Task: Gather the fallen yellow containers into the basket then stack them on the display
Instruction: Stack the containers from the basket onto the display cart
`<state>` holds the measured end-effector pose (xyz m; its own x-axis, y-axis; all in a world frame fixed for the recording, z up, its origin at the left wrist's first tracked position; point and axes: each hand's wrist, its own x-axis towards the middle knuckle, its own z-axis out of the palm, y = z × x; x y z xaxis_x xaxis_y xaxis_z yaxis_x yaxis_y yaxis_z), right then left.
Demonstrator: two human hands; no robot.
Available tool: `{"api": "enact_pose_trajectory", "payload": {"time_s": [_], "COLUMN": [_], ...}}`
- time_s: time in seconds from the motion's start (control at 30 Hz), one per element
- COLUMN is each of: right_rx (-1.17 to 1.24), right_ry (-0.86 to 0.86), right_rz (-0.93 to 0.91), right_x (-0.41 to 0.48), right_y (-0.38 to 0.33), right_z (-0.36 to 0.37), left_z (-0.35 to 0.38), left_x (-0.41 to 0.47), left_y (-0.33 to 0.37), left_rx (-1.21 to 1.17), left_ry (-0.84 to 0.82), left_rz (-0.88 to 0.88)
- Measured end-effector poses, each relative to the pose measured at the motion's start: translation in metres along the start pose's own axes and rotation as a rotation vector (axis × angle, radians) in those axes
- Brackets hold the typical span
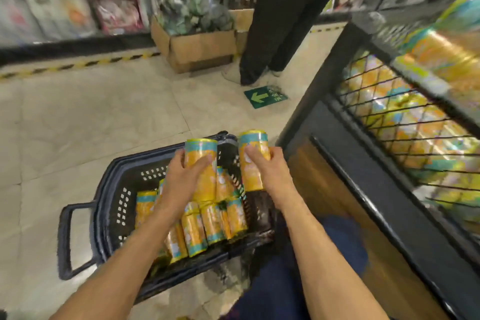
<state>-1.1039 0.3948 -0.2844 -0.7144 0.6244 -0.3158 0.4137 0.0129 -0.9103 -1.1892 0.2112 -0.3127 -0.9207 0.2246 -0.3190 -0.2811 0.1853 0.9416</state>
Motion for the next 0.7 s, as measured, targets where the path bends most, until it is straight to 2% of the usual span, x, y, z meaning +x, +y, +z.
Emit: {"api": "enact_pose_trajectory", "payload": {"time_s": [0.17,0.37,0.57,0.7], "right_rx": [0.093,0.145,0.097,0.072], "right_ry": [0.13,0.336,0.688,0.859], "right_rz": [-0.217,-0.366,-0.395,-0.401], "right_x": [-0.079,-0.19,-0.27,-0.295], "right_y": [-0.078,-0.148,-0.177,-0.178], "right_z": [-0.096,-0.231,-0.355,-0.432], "left_z": [0.044,0.119,0.217,0.29], "left_x": [-0.065,-0.161,-0.225,-0.247], "left_y": [0.117,0.235,0.32,0.369], "left_rx": [-0.109,-0.07,0.155,0.293], "left_ry": [-0.221,-0.558,-0.8,-0.924], "left_rz": [0.269,0.54,0.879,0.998]}}
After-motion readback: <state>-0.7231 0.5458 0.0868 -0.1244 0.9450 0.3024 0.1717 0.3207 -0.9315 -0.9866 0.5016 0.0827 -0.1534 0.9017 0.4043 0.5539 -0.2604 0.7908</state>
